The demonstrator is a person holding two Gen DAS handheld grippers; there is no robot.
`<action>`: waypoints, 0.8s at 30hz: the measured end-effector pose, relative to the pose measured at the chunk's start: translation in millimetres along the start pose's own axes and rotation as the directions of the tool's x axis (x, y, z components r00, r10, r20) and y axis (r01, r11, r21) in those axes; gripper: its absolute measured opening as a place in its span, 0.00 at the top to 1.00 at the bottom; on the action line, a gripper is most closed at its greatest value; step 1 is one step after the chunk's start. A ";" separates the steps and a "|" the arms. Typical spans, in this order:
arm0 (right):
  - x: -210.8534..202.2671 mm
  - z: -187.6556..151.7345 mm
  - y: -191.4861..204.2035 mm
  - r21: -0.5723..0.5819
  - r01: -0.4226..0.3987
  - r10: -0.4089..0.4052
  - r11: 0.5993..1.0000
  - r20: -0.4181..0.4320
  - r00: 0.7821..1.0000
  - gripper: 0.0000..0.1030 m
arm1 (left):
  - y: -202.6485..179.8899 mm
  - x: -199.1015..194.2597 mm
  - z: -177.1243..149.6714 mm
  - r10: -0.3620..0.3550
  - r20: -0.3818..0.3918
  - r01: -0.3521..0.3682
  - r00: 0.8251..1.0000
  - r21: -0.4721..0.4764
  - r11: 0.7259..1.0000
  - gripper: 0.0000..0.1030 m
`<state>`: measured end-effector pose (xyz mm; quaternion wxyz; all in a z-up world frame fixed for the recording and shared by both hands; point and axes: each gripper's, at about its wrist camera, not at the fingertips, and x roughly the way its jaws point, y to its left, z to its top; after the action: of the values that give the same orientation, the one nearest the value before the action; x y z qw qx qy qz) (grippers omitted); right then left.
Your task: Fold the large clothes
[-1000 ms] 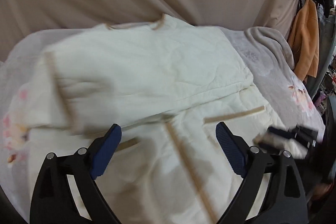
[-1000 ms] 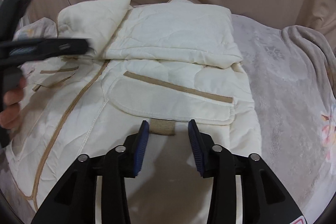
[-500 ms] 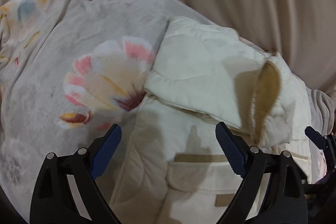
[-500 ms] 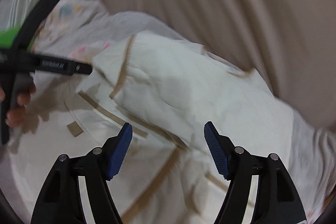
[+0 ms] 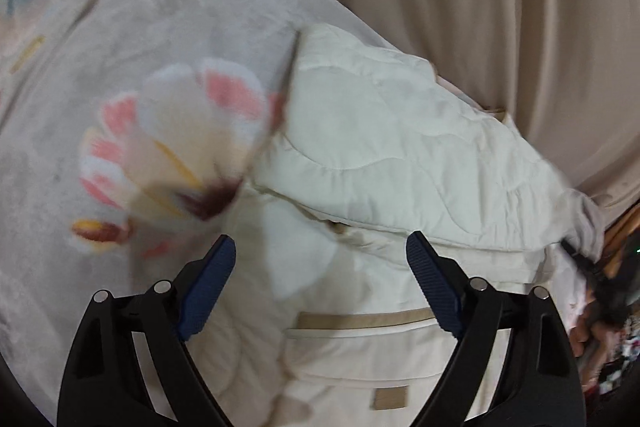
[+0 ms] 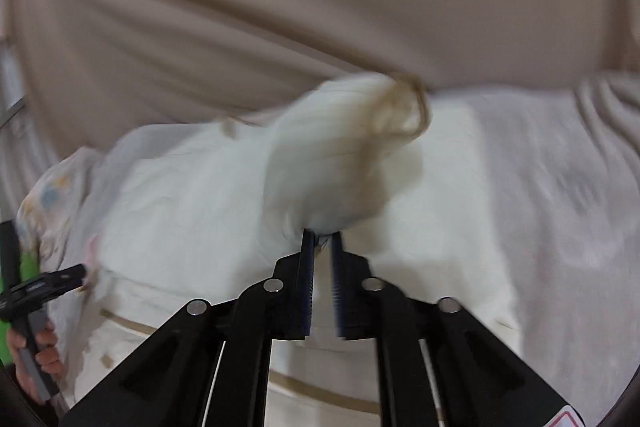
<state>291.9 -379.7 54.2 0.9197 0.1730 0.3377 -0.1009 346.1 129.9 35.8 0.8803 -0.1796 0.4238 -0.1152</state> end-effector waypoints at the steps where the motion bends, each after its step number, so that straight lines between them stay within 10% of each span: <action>1: 1.4 -2.4 -12.3 0.037 -0.003 0.003 0.999 -0.007 1.000 0.79 | -2.7 4.2 1.2 -0.030 -0.016 0.030 0.999 -0.017 0.999 0.18; 6: -16.5 0.6 -34.3 0.125 -0.112 0.102 0.986 0.081 0.992 0.38 | -8.2 38.2 5.7 -0.117 -0.096 0.107 0.988 -0.102 0.989 0.17; 11: 7.2 16.9 -11.5 0.077 -0.108 0.106 0.991 0.030 0.994 0.33 | 7.4 48.4 14.4 -0.086 -0.054 0.075 0.995 -0.180 0.981 0.29; 12: 16.9 17.4 -6.4 0.067 -0.074 0.074 0.995 0.003 0.997 0.37 | 6.2 48.9 17.6 -0.063 -0.047 0.055 0.997 -0.165 0.985 0.36; 14: 29.7 18.8 8.0 0.020 -0.041 0.041 0.999 -0.022 0.999 0.88 | 0.8 47.8 24.1 -0.037 -0.042 0.031 0.998 -0.133 0.991 0.69; 16: 7.3 21.4 24.6 -0.007 -0.104 0.104 0.995 0.069 0.992 0.90 | -4.6 30.3 27.4 -0.027 0.016 0.028 1.000 -0.104 0.994 0.88; 20: -61.0 17.6 31.6 -0.091 -0.230 0.246 0.969 0.304 0.920 0.91 | -5.9 -11.2 26.2 -0.029 0.185 0.040 0.982 -0.056 0.998 0.89; 24: 26.3 13.3 9.9 -0.023 -0.012 0.012 1.000 0.030 0.999 0.91 | -9.6 42.8 20.2 0.077 0.054 -0.077 0.996 -0.009 0.997 0.89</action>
<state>322.5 -377.6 48.9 0.9272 0.1629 0.3240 -0.0940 387.8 110.4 21.3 0.8947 -0.1692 0.4066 -0.0748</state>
